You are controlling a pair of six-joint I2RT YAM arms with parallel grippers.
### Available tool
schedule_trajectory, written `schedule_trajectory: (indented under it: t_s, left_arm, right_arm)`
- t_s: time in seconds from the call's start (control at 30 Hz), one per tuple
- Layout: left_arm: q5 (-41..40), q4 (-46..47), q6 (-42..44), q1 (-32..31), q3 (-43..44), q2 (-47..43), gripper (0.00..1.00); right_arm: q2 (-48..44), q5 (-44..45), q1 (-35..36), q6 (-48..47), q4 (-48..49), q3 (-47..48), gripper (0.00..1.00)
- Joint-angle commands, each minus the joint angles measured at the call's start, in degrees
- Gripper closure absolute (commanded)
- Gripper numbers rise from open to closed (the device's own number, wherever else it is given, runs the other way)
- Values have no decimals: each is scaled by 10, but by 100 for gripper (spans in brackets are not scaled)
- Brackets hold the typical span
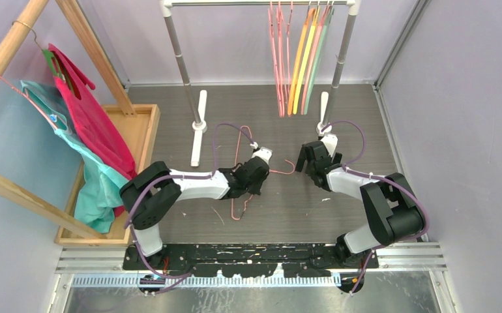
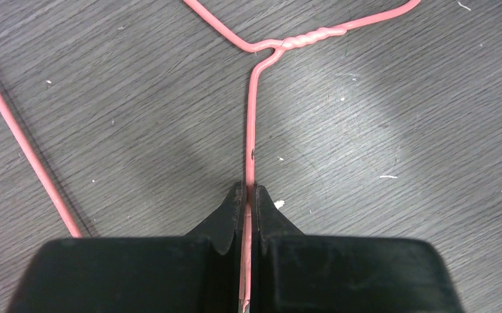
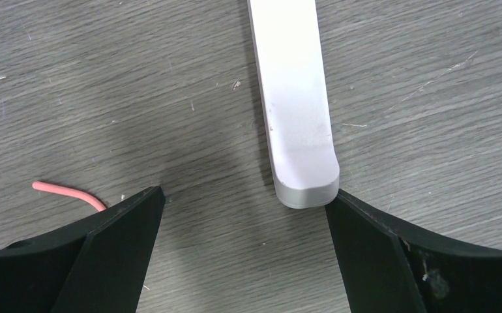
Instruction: Organize the hangers
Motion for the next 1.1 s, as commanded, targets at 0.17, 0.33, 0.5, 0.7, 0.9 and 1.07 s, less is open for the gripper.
schedule_trajectory:
  t_s: [0.17,0.33,0.5,0.7,0.9,1.07]
  left_arm:
    - [-4,-17,3,-3,-79,-140,100]
    - [-21,-34,20,7,-83,-226,100]
    - [-28,-44,21,7,-84,-260,100]
    - [-60,-93,29,14,-92,-322,100]
    - [-108,-143,31,39,-120,-432,100]
    - [-116,-163,41,65,-118,-479,100]
  right_arm:
    - [7,-29,-1,13,22,3,0]
    - [6,-39,-1,16,26,3,0]
    - [-6,-40,-1,12,26,0,0]
    - [-3,-45,-1,14,25,3,0]
    - [-4,-54,-1,17,30,0,0]
    - [-14,-123,2,9,62,-6,5]
